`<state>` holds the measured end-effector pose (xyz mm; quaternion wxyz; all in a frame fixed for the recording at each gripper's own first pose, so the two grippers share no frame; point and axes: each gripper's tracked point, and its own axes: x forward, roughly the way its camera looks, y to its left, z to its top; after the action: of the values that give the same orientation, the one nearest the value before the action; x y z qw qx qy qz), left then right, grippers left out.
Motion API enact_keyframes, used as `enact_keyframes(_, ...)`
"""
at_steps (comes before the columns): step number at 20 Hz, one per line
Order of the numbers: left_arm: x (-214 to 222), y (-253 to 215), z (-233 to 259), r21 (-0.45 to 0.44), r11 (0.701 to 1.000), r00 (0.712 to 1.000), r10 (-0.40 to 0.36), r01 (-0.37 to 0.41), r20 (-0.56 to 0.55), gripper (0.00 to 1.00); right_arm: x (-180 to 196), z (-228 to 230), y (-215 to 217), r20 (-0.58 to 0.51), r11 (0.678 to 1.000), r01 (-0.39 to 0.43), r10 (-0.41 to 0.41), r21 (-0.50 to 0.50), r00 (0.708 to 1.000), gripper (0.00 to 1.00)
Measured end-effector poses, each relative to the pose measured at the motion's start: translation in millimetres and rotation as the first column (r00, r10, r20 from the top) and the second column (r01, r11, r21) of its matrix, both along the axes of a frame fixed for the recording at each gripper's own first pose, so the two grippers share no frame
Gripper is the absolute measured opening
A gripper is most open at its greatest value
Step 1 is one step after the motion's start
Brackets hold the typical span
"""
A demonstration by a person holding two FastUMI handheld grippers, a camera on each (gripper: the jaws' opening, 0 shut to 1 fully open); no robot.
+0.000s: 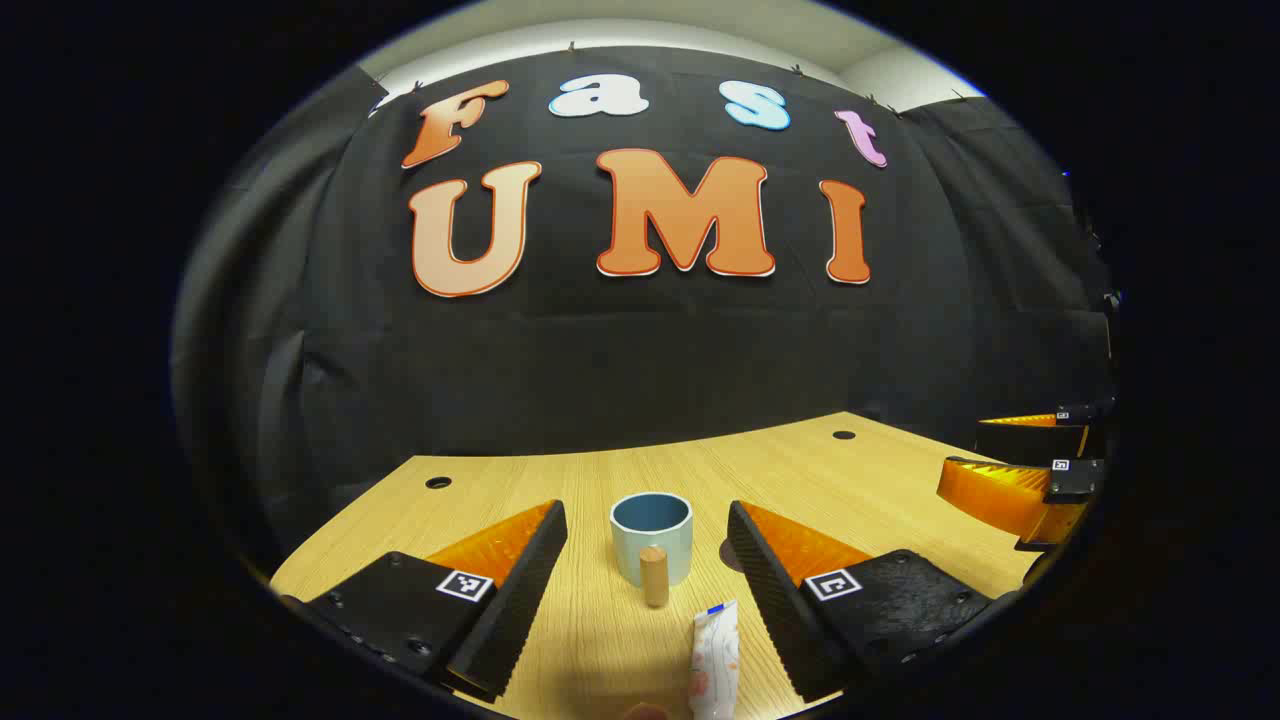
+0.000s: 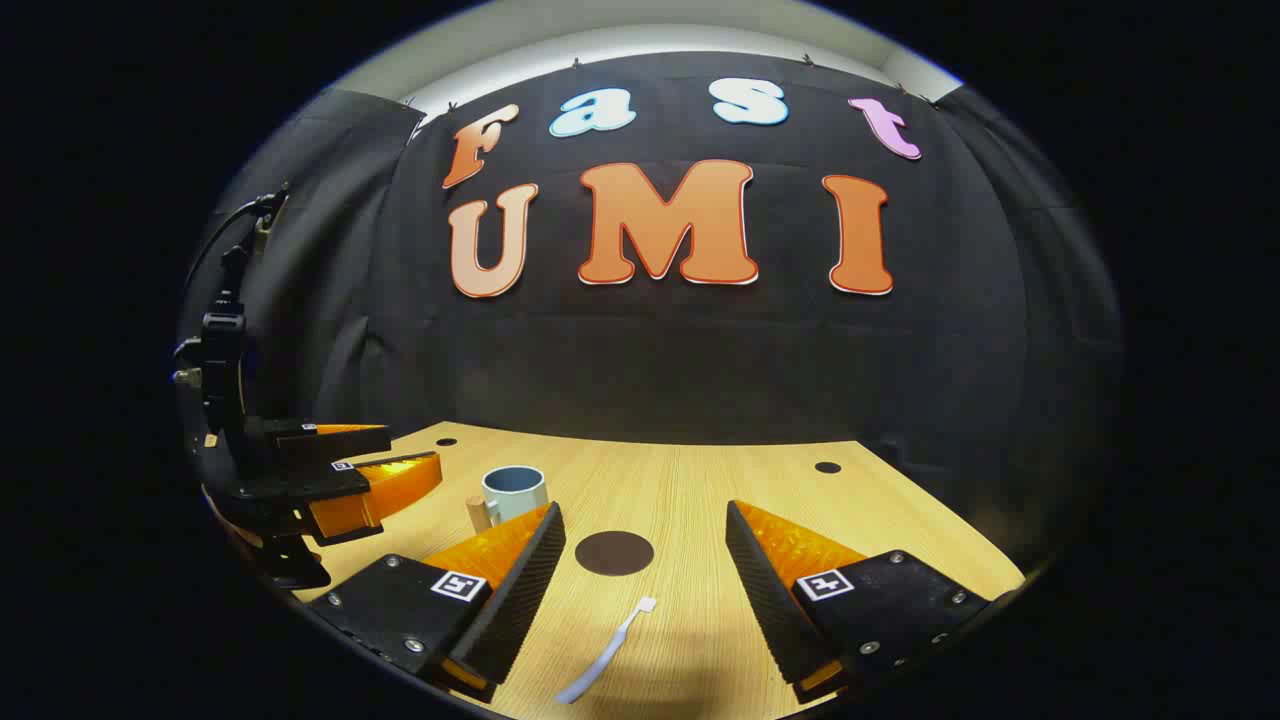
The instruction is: Put the toothbrush and toothpaste on the desktop into the cup, then pick up the cup and place it on the coaster on the desktop.
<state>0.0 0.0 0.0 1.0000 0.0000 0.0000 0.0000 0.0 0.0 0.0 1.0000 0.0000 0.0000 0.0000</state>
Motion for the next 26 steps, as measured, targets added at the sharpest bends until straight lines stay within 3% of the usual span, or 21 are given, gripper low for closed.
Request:
enact_keyframes(6, 4, -11, -14, 0.013, 0.999, 0.995, -0.047, 0.048, -0.086, 0.97, 7, -11, 5, -0.080, 0.999, -0.038, 0.039, 0.007, 0.996, 0.97)
enact_keyframes(12, 21, -12, -41, 0.001, 0.996, 0.964, -0.087, 0.090, -0.250, 0.98, 18, -34, 18, -0.195, 0.997, -0.075, 0.073, -0.006, 0.978, 0.97)
enact_keyframes(20, 23, -14, -57, -0.009, 0.994, 0.948, -0.106, 0.108, -0.300, 0.98, 26, -47, 17, -0.253, 0.998, -0.057, 0.052, -0.014, 0.966, 0.97)
enact_keyframes(26, 23, -19, -69, -0.016, 0.989, 0.912, -0.144, 0.149, -0.384, 0.98, 20, -60, 7, -0.368, 0.998, -0.058, 0.044, -0.025, 0.929, 0.97)
